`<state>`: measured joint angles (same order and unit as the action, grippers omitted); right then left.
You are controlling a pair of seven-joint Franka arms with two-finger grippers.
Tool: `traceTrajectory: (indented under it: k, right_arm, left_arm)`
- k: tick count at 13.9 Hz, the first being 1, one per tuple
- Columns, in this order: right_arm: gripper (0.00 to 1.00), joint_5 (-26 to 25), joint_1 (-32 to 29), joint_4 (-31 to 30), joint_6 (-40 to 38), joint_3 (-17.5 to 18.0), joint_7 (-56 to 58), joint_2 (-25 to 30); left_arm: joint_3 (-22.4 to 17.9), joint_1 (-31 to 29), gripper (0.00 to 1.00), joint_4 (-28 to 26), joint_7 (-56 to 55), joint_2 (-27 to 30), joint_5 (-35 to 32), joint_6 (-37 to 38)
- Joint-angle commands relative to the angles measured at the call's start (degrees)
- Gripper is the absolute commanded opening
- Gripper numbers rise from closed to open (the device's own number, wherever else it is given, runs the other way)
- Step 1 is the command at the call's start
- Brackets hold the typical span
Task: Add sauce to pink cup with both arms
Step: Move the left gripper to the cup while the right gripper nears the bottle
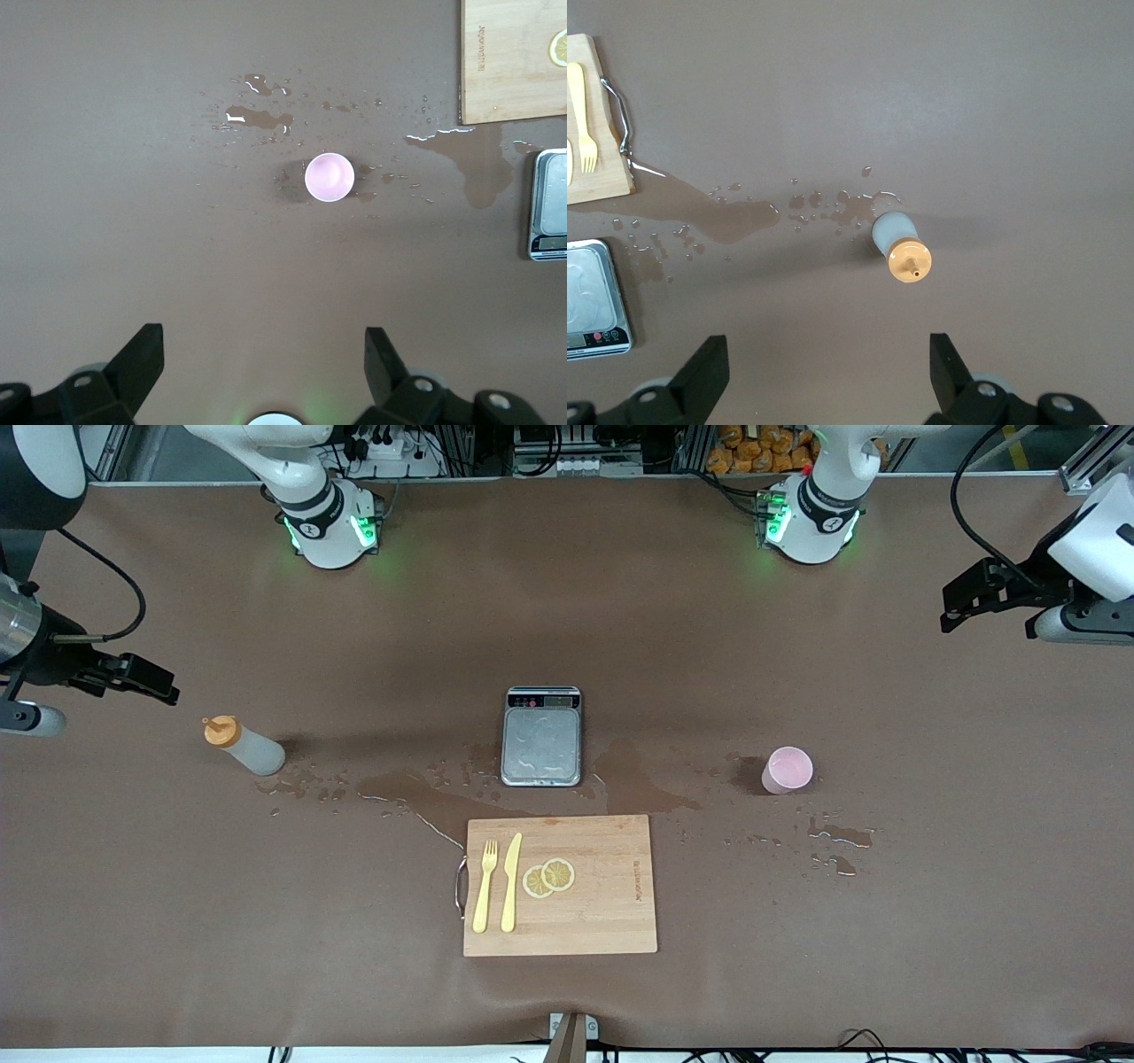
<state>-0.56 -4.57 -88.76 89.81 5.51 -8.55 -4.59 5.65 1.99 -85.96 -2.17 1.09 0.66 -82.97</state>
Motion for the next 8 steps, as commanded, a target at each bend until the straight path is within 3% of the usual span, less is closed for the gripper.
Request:
traceTrajectory:
  k: [1, 8]
  right_arm:
    - [1.0, -0.23, -0.62, 1.31, -0.95, 0.55, -1.47, -0.5]
    - [1.0, -0.14, -1.49, 1.39, -0.95, 0.55, -2.17, -0.5]
  left_arm:
    - [0.94, -0.76, 1.0, -0.52, 1.46, 1.46, 0.57, -0.26]
    - [0.68, -0.85, 1.0, -0.09, 2.0, 0.94, -0.32, -0.26]
